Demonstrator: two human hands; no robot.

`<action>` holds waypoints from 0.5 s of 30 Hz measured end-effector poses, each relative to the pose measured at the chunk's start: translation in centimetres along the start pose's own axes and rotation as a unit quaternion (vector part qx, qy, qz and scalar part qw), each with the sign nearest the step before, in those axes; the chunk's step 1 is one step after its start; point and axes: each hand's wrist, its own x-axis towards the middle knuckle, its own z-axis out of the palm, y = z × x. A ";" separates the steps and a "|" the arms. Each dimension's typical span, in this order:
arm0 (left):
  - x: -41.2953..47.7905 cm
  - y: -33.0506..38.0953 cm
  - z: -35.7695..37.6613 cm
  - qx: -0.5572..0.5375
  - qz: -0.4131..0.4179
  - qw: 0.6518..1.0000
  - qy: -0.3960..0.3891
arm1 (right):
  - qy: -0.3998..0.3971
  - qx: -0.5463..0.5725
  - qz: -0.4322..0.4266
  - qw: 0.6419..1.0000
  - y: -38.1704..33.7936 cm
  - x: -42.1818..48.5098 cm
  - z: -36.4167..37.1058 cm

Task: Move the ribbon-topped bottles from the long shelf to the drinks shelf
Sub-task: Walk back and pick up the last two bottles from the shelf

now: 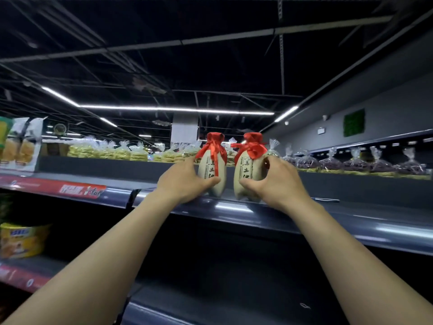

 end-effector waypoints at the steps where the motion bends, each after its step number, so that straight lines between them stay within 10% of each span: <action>1: 0.7 -0.4 0.5 -0.025 -0.002 1.000 -0.012 | 0.001 0.003 0.017 1.000 0.0 0.3 0.4; 15: 4.2 1.6 3.4 -0.254 0.088 0.963 0.003 | 0.042 0.049 0.053 0.997 -0.3 0.5 -0.7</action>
